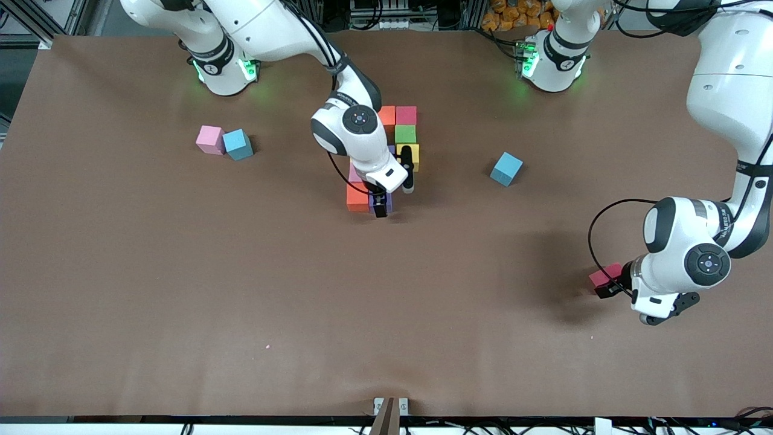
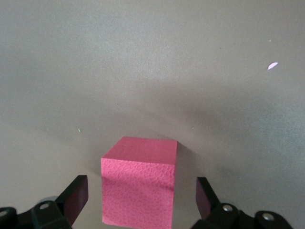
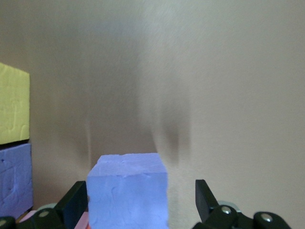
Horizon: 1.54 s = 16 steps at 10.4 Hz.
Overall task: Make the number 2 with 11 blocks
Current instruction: 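Release purple and withdraw the right gripper while the left gripper lifts pink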
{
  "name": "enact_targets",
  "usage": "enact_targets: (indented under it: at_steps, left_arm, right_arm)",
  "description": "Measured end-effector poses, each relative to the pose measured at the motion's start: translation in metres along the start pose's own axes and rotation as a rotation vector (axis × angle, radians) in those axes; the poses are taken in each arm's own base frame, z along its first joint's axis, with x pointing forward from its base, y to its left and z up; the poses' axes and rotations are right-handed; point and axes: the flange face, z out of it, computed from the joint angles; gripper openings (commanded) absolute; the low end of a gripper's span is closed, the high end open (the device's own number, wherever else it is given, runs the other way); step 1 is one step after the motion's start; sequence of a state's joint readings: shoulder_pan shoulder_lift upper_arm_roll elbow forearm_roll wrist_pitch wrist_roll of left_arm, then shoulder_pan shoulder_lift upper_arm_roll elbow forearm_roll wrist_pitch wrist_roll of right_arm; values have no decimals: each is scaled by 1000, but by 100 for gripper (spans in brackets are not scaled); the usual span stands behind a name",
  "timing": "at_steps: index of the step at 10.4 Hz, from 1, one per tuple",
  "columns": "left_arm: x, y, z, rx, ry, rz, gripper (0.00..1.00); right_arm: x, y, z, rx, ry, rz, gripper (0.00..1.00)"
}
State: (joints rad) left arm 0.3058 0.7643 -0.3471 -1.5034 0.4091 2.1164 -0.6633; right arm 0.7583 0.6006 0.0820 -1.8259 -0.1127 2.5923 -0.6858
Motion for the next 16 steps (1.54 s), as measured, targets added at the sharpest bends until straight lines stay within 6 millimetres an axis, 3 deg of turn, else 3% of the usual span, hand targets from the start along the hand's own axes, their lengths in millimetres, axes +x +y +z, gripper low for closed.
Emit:
enact_targets:
  at_steps: [3,5,6,8,10,13,15,16]
  left_arm:
    - [-1,-1,3,4,-5,13,100]
    - [-2,-3,7,8,-12,16,100]
    - [-3,-4,10,11,-16,15,100]
    - [-3,-6,13,14,-19,16,100]
    - [-2,-7,13,15,-20,19,100]
    - [-3,-6,13,15,-20,21,93]
    - [-3,-6,15,16,-23,22,77]
    - [-3,-6,16,16,-24,23,67]
  right_arm:
    - [7,11,-56,-29,11,2,100]
    - [-7,31,-118,-38,-17,42,100]
    - [-30,50,-162,-45,-38,88,100]
    - [-101,92,-246,-92,-53,184,100]
    - [-180,126,-307,-155,-54,291,100]
    - [-281,149,-344,-170,-99,456,100]
    - [-352,162,-367,-193,-122,572,100]
    - [-368,165,-381,-210,-123,603,100]
